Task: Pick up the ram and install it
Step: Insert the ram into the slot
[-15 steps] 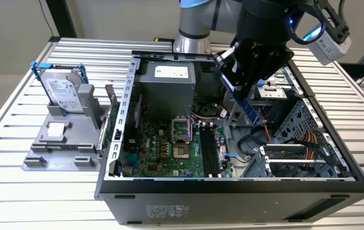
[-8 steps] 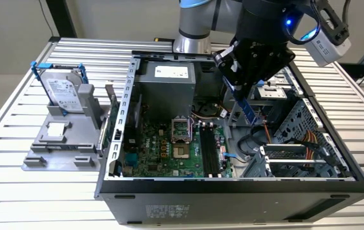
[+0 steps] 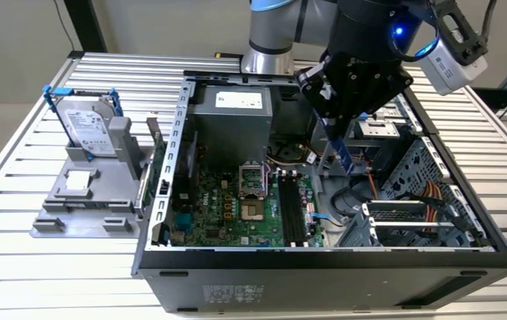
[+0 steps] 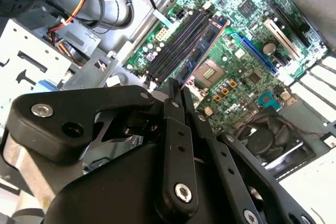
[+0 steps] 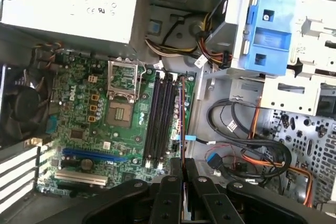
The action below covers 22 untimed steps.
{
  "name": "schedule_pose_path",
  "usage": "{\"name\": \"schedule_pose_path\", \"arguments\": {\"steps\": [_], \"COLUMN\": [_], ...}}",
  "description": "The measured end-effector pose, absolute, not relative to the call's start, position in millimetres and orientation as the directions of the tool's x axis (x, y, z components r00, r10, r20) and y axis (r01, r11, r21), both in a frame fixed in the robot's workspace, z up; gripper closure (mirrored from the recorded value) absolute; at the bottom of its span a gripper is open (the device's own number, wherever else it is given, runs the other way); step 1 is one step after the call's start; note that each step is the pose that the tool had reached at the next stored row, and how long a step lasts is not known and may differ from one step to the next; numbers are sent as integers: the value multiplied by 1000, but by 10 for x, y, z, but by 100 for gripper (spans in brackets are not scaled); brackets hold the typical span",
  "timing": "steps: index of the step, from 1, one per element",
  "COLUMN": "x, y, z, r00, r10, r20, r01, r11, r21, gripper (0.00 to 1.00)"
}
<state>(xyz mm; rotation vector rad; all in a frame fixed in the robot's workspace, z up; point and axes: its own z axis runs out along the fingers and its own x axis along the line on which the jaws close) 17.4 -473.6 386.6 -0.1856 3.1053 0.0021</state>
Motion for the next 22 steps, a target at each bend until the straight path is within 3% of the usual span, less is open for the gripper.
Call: {"name": "schedule_pose_path", "arguments": {"steps": [22], "x": [187], "y": [-4736], "z": [3866], "r00": [-999], "r10": [37], "r20": [-31], "r01": [37], "r11": [999], "r21": [-1], "gripper": [100]}}
